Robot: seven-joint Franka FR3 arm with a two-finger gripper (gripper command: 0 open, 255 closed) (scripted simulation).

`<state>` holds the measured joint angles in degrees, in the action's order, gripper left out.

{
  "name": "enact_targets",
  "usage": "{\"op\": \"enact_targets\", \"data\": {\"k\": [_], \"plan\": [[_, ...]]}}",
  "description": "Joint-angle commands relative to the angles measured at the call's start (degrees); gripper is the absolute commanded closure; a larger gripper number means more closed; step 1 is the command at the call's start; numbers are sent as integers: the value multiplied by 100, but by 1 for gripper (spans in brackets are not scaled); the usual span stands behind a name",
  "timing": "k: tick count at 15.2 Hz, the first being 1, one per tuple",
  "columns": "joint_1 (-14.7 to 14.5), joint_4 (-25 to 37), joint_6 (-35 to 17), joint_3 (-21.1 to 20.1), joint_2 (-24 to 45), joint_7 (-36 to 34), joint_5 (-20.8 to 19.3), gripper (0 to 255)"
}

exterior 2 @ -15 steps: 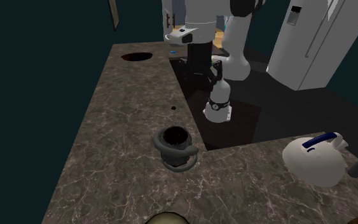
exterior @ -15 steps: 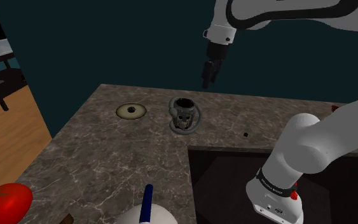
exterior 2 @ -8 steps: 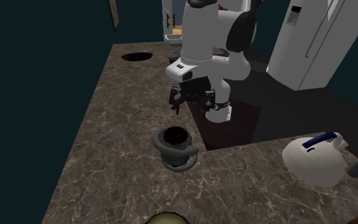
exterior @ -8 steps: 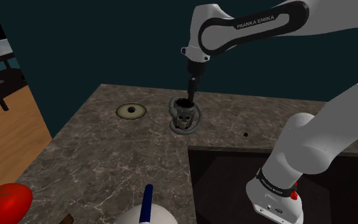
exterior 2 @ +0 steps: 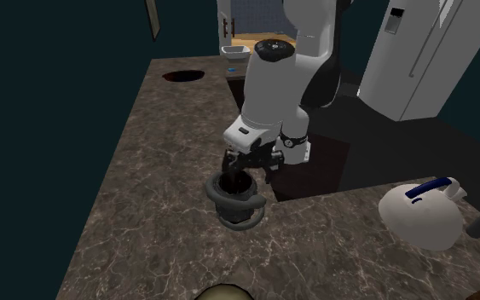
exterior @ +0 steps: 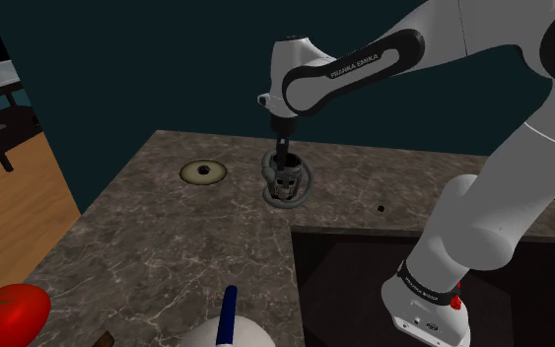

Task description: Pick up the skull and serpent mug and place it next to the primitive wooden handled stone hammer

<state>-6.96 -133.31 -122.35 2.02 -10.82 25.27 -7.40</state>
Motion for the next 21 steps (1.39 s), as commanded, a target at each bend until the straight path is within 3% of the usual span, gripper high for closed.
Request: {"op": "enact_targets", "data": {"k": [1,5,12,13,21], "plan": [[5,-92,-178,6,81,3,-21,0],[21,-240,-466,24,221,-9,-46,0],[22,-240,-466,23,221,-9,-45,0],[22,-241,-467,23,220,-8,-46,255],[22,-238,-470,24,226,-8,-46,255]]}}
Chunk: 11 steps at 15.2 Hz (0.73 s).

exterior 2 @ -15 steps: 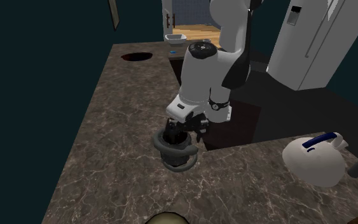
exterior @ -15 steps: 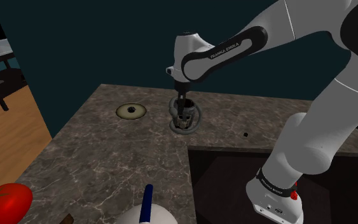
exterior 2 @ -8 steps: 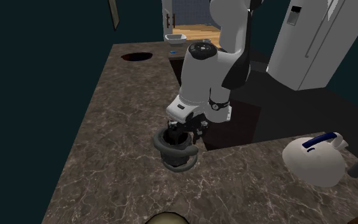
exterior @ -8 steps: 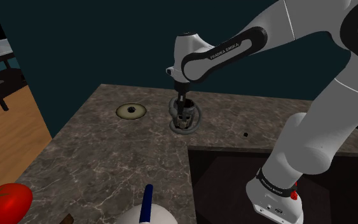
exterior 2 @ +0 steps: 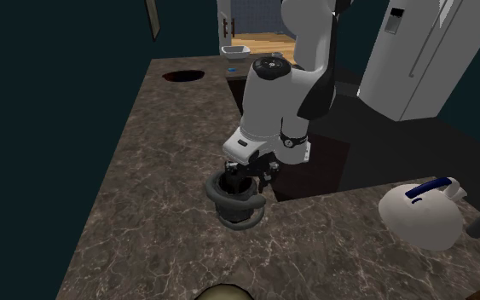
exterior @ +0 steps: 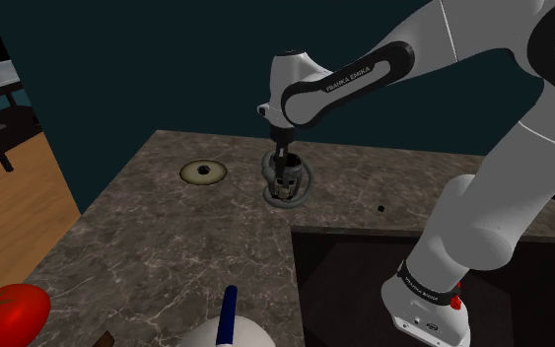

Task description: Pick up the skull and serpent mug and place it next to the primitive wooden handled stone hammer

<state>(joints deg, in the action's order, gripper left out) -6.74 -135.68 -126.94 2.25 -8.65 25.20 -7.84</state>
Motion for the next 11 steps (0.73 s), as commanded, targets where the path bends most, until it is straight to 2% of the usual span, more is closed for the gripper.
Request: {"op": "enact_targets", "data": {"k": [1,11], "plan": [[0,-2,-7,0,4,-1,-1,255],[-16,451,791,-13,-343,87,55,255]]}}
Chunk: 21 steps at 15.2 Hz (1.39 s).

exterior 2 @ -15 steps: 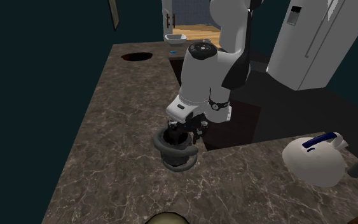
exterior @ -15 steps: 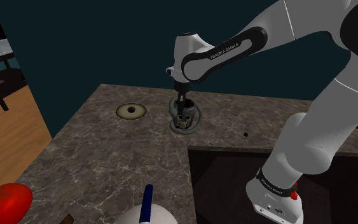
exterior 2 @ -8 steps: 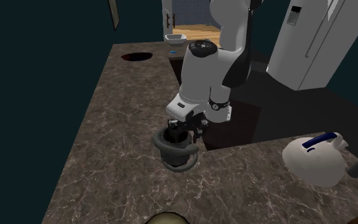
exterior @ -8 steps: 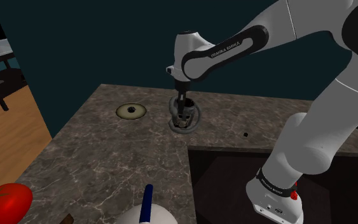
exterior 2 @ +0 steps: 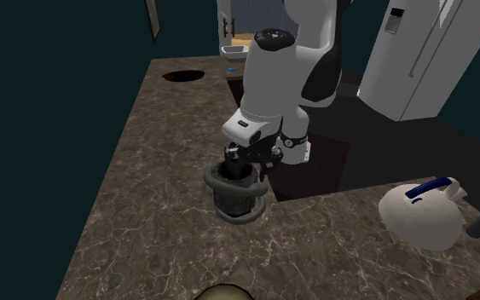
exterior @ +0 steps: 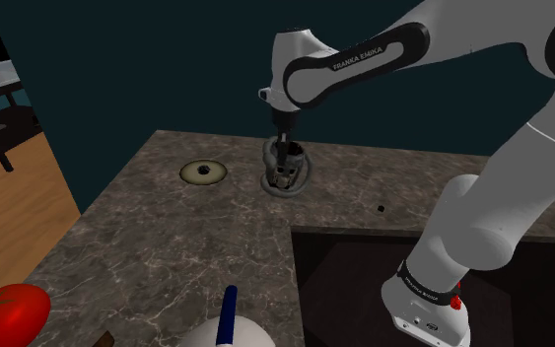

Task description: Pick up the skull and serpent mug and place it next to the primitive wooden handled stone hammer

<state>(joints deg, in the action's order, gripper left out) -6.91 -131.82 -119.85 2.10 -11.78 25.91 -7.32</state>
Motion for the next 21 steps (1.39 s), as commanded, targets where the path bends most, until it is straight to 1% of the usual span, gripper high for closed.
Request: {"op": "enact_targets", "data": {"k": [1,21], "plan": [[0,117,160,1,-57,24,8,255],[-19,1397,1709,-27,-332,174,75,255]]}}
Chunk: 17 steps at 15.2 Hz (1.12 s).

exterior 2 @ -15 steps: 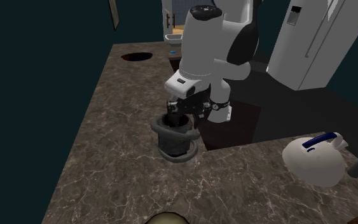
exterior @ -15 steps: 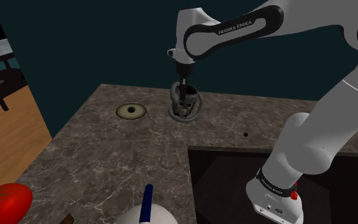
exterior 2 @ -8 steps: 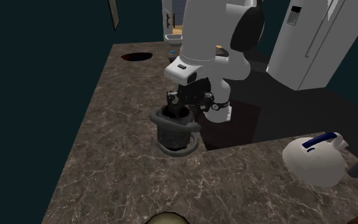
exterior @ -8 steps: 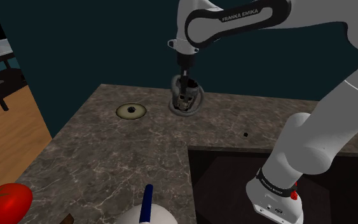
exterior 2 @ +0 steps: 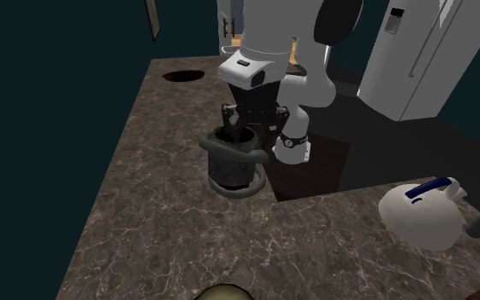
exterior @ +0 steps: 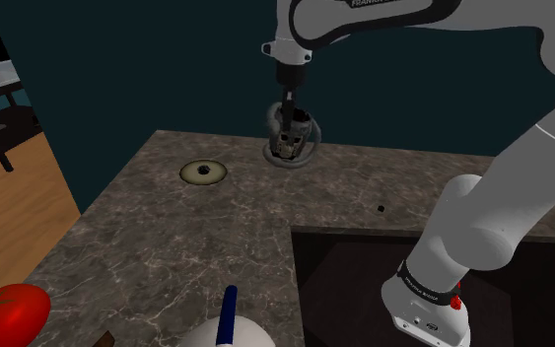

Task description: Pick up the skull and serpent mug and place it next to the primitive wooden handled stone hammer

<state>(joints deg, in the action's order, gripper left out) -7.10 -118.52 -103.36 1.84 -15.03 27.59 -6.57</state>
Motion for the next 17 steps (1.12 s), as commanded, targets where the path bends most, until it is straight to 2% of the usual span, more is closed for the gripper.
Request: {"op": "enact_targets", "data": {"k": [1,17], "plan": [[-1,143,136,-3,-7,13,2,255],[-7,1547,1371,-24,157,128,27,255]]}}
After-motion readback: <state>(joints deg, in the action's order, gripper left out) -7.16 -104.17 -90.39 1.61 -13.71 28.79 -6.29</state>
